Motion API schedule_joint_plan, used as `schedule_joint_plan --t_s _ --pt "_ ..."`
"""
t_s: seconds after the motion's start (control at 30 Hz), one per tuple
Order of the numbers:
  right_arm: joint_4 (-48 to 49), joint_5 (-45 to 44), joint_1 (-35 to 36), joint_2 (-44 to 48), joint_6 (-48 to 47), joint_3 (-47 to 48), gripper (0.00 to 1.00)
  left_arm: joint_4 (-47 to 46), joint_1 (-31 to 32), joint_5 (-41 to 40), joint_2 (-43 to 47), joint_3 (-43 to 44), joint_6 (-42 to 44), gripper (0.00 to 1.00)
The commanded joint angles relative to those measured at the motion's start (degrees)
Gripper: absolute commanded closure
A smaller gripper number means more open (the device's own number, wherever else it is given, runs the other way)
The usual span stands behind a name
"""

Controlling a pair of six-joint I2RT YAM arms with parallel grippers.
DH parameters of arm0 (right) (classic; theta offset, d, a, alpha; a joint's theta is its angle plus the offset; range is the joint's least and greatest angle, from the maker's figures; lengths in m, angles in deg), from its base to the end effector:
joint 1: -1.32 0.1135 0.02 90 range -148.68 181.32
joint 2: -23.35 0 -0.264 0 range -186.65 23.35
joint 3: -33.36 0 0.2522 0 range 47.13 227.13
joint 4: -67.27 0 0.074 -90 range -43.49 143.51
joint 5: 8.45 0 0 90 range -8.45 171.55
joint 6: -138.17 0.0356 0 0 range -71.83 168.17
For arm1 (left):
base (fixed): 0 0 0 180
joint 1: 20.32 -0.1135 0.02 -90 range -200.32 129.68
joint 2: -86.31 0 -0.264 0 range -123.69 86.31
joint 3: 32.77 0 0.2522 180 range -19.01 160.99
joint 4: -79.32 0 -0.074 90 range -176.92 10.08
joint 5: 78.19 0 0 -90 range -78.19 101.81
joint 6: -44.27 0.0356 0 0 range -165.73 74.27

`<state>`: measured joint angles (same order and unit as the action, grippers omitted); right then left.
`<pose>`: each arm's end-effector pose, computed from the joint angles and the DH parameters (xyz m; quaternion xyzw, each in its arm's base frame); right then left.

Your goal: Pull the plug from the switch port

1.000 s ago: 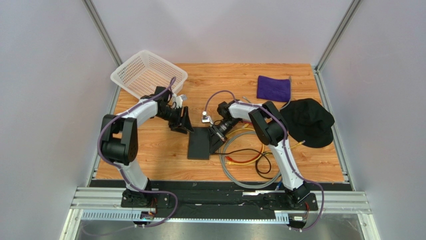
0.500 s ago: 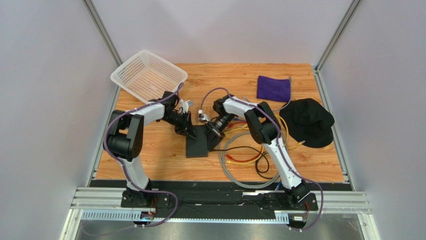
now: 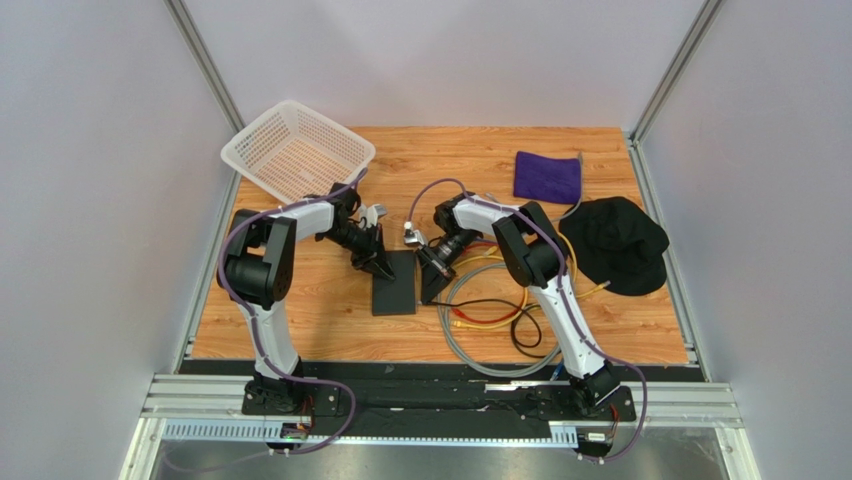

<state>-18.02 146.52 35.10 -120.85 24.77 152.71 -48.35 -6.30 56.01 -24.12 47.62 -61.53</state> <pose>0.3414 0.2672 0.0783 0.3150 -0.7742 -0.5133 0.1947 0.3274 -0.1073 0.1360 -0.0107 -0.9248 0.3786 0.0370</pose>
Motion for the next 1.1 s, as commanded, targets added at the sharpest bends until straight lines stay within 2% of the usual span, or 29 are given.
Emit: schedule_joint_plan --t_s 0.0,0.07,0.17,0.4,0.6,0.8,0.93,1.07 --pt "-1.1 -6.7 -1.4 -0.6 -10.6 -3.5 1.0 -2.2 -0.1 -10.1 -3.8 -0.3 2.5 1.0" --pt "-4.7 -3.8 -2.3 -1.2 -12.7 -2.7 1.0 -2.1 -0.1 -9.8 -4.3 -0.2 2.6 1.0" --pt "-4.7 -3.7 -2.6 -0.7 -11.9 -2.4 1.0 -2.0 -0.1 -9.9 -4.3 0.4 3.3 1.0" --pt "5.1 -10.3 -3.5 11.1 -5.9 -5.4 1.0 -1.4 -0.1 -9.8 -1.8 1.0 5.2 1.0" --pt "11.8 -20.6 -10.1 18.9 -1.5 -5.5 1.0 -1.3 -0.1 -11.0 1.8 -0.4 6.1 1.0" --pt "13.5 -29.5 -16.5 24.3 -0.3 0.0 1.0 -0.2 -0.9 -13.1 7.2 1.0 9.0 1.0" --pt "15.4 -37.4 -18.5 28.4 1.4 2.6 1.0 1.2 -1.2 -16.3 10.5 5.0 12.6 1.0" --pt "23.7 -48.8 -18.6 34.1 7.1 2.8 0.96 4.4 -1.4 -20.5 13.1 10.3 15.7 1.0"
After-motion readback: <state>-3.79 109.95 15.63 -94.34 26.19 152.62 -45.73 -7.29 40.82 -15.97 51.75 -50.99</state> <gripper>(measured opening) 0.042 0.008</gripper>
